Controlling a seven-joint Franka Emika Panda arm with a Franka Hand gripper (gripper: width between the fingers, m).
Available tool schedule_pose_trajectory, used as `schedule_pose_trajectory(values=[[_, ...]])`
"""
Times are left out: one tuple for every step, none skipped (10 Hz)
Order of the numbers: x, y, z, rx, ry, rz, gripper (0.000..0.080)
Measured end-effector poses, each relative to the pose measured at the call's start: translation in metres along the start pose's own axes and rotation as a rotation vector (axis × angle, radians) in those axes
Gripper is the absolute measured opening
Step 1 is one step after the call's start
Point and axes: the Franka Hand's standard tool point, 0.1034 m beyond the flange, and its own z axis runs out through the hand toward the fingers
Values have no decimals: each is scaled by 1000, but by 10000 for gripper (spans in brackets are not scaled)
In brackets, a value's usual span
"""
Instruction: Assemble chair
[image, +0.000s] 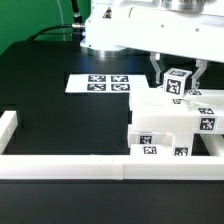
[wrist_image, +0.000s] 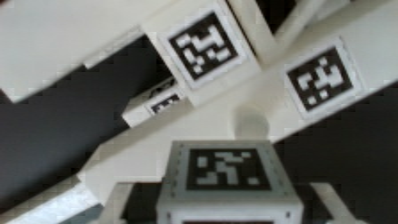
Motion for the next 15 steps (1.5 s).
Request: schedule_pose_trajectory(values=[[1,-1,2,-1,2,7,284],[-3,-4,6,-1,-3,14,284],[-4,-4,9,-4,-6,12,284],[-6,-4,11,-7,-9,17,284],[-10,-7,13,-7,-16,31,284],[-10,-8,13,-5,-12,31,284],[-8,-7,13,-3,-8,32,284],[-8,-8,13,0,-3,31,284],[-8,-9,13,2,3,30,284],[-7,-10,13,6,10,29,284],[-7,-11,13,8,16,29,284],[-5,-11,13,11,22,30,284],[-5,-10,13,11,22,30,284],[-5,-10,13,11,22,31,284],[-4,-9,12,14,25,35,284]])
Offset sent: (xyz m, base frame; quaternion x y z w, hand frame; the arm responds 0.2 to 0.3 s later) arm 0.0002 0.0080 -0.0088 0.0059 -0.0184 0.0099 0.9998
